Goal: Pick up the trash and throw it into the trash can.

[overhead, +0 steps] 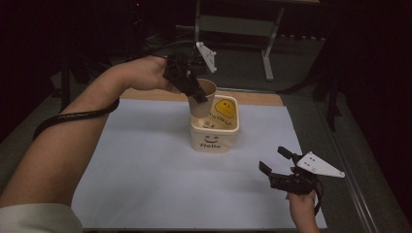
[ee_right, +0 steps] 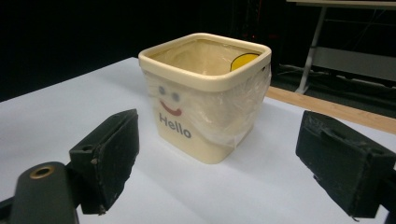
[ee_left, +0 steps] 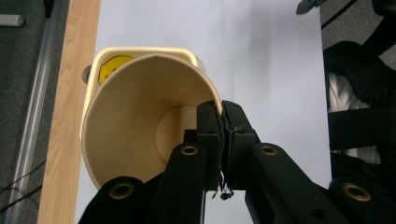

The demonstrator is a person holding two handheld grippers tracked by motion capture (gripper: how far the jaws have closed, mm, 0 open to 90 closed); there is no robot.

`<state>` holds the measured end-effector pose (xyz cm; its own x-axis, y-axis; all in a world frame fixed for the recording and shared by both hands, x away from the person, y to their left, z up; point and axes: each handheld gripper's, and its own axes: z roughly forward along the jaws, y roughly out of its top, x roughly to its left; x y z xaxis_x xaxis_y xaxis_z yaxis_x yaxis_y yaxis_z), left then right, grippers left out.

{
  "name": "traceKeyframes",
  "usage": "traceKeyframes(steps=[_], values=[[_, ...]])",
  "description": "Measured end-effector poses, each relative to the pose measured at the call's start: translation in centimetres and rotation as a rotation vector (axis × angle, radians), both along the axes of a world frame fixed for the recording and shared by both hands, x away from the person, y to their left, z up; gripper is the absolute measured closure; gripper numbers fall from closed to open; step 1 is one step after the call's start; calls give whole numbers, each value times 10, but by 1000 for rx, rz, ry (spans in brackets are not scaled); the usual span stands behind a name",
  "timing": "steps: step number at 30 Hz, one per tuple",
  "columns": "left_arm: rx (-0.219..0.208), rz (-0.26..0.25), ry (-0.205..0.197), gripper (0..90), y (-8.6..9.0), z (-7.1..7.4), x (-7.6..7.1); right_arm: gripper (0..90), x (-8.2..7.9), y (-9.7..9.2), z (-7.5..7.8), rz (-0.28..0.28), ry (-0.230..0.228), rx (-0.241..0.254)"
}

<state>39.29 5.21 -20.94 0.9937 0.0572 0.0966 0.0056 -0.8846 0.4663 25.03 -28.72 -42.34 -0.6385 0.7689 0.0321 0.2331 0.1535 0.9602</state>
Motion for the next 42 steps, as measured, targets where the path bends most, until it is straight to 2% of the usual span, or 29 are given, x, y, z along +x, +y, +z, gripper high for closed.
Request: traceKeyframes(steps=[4, 9, 12, 17, 21, 28, 29, 30, 31, 32, 35, 36, 39, 40, 42], values=[[-2, -5, -4, 883, -7, 0, 7, 134, 0, -1, 0, 1, 3, 2], [16, -9, -1, 882, -16, -2, 15, 134, 0, -1, 0, 2, 0, 1], [-7, -11, -2, 882, -19, -3, 23, 134, 0, 0, 0, 4, -2, -2], [-4, -8, -9, 881, -22, -4, 27, 134, 0, 0, 0, 5, 0, -3], [-7, 4, -20, 879, -26, -5, 34, 134, 0, 0, 0, 7, 0, -1], [1, 36, -41, 874, -33, -15, 45, 134, 0, 0, 0, 10, 1, -2], [2, 40, -48, 854, -33, -15, 46, 134, 0, 0, -1, 10, 4, -4], [-6, 55, -58, 778, -34, -15, 46, 134, 0, 0, -1, 11, 5, -3], [-11, 64, -41, 692, -34, -15, 47, 134, 1, 0, -1, 12, 7, -3], [-9, 97, -56, 584, -34, -16, 47, 134, 1, 0, -1, 13, 8, -5], [-20, 121, -53, 486, -32, -16, 47, 134, 1, 0, -1, 14, 9, -4], [-21, 127, -50, 429, -31, -16, 46, 134, 1, 1, -1, 16, 8, -4], [-30, 141, -44, 423, -26, -16, 45, 134, 0, 1, 0, 17, 7, -4], [-31, 148, -45, 382, -24, -16, 44, 134, 0, 1, 0, 17, 8, -3], [-35, 158, -43, 366, -19, -16, 41, 134, 0, 1, -1, 17, 10, -3]])
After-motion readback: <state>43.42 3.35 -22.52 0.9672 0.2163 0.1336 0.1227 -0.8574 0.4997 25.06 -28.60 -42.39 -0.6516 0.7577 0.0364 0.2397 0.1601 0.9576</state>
